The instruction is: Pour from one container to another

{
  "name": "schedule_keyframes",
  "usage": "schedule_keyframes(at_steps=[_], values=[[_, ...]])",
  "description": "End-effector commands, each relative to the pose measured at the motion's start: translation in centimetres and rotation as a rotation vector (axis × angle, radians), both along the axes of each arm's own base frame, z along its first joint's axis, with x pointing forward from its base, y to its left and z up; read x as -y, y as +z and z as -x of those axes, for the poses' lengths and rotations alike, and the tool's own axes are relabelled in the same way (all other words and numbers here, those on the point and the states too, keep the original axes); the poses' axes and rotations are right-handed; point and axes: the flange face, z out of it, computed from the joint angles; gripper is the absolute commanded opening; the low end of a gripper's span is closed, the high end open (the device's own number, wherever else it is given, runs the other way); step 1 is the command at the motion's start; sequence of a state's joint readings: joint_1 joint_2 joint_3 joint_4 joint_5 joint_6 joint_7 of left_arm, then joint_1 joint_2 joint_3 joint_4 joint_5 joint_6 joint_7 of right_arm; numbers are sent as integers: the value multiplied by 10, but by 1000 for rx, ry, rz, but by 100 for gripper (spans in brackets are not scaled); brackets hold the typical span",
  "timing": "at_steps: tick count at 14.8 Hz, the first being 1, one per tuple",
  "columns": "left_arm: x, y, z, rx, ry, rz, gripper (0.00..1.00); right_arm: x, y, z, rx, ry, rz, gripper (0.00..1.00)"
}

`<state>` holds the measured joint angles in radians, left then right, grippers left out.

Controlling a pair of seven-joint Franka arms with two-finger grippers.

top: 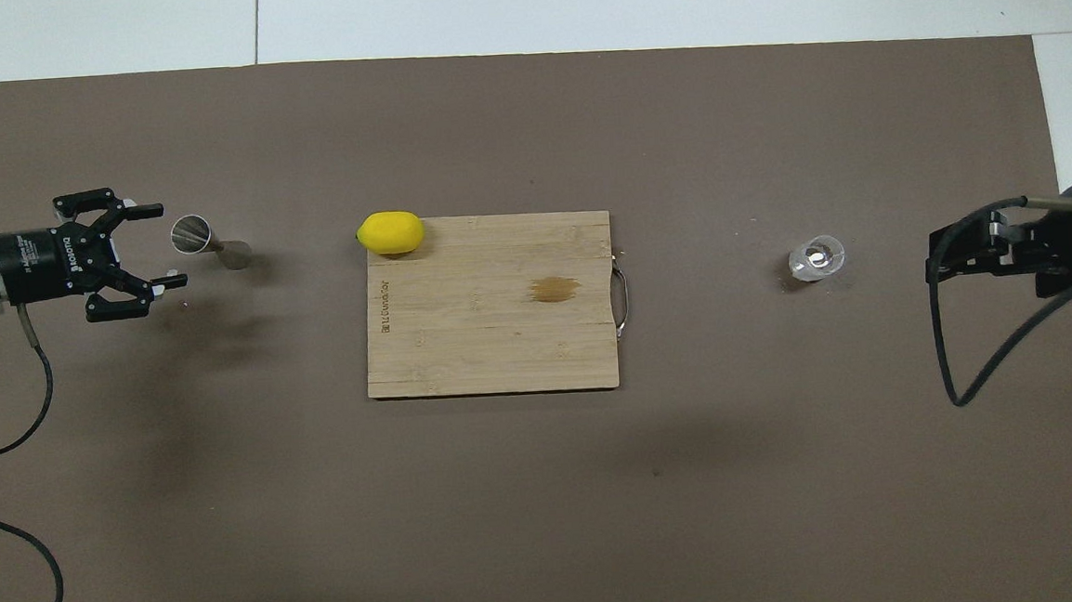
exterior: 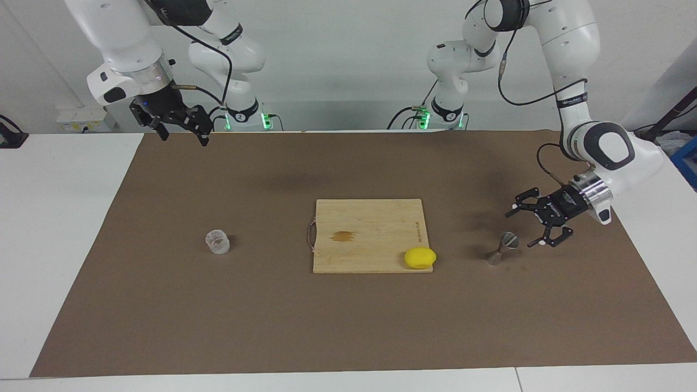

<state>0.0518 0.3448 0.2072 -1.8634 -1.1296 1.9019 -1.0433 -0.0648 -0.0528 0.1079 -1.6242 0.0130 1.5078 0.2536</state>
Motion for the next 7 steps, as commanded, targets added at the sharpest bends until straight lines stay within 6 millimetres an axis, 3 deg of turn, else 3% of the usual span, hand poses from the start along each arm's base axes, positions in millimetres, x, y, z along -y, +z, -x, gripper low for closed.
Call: schedule_keyframes(at_steps=[1, 7], values=[[1, -15, -1, 10, 36, -14, 100, 1, 2, 5, 3, -12, -12, 100], [21, -20, -5, 17, 44, -16, 100, 2, 2, 5, 3, -14, -12, 100]])
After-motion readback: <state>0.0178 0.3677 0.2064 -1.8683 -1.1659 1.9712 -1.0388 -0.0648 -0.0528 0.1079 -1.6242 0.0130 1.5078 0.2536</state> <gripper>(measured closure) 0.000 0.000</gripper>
